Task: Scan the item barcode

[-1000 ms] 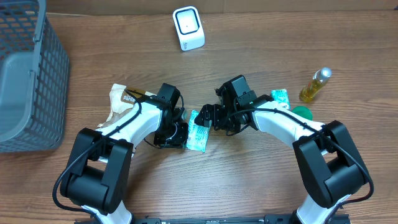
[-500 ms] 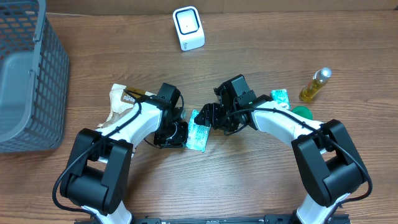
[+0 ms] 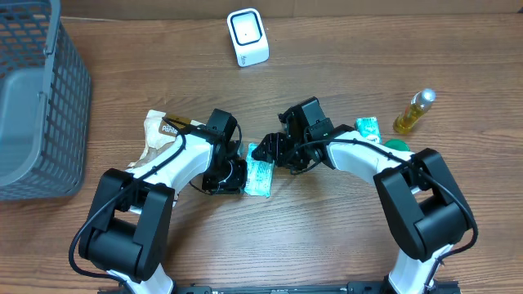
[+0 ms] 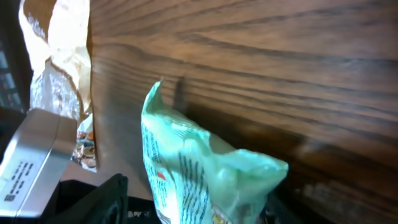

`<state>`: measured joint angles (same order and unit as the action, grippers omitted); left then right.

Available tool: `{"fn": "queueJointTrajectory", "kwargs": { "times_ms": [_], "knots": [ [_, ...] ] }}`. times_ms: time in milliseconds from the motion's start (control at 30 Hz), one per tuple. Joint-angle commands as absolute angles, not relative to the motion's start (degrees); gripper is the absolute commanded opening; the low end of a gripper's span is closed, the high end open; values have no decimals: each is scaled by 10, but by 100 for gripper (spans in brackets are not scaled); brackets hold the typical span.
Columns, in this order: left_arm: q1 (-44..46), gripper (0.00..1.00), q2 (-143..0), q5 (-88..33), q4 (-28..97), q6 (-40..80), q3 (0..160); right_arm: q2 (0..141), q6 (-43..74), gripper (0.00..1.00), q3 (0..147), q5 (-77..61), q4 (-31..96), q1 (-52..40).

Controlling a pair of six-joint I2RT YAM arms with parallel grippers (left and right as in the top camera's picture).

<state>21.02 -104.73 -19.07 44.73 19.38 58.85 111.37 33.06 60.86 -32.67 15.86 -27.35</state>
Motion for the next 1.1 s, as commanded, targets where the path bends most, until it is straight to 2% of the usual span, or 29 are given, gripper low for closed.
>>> {"fn": "queueJointTrajectory", "kwargs": {
  "times_ms": [0, 100, 233, 333, 433, 533, 600, 767, 933, 967, 1000, 1067],
  "knots": [
    [210, 18, -1042, -156, 447, 199, 580, 1144, 329, 60, 599, -310, 166, -272],
    [210, 18, -1042, -154, 447, 199, 580, 1144, 330, 55, 599, -312, 166, -272],
    [210, 18, -1042, -154, 447, 199, 580, 1144, 330, 39, 599, -319, 167, -272],
    [210, 18, -1042, -154, 447, 199, 580, 1144, 330, 37, 599, -321, 167, -272],
    [210, 17, -1042, -154, 447, 199, 580, 1144, 329, 37, 599, -322, 168, -272],
    [210, 11, -1042, -155, 447, 197, 580, 1144, 321, 38, 599, -336, 167, -272],
    [207, 10, -1042, -157, 445, 197, 582, 1144, 312, 42, 599, -349, 167, -272],
    [176, 9, -1042, -282, 452, 118, 612, 1144, 312, 50, 599, -353, 167, -272],
    [142, 15, -1042, -357, 457, 111, 643, 1144, 312, 53, 599, -353, 166, -272],
    [138, 18, -1042, -363, 456, 111, 644, 1144, 312, 53, 599, -353, 167, -272],
    [135, 25, -1042, -372, 453, 112, 644, 1144, 312, 53, 599, -353, 167, -272],
    [135, 29, -1042, -370, 451, 114, 644, 1144, 312, 53, 599, -353, 167, -272]
  ]
}}
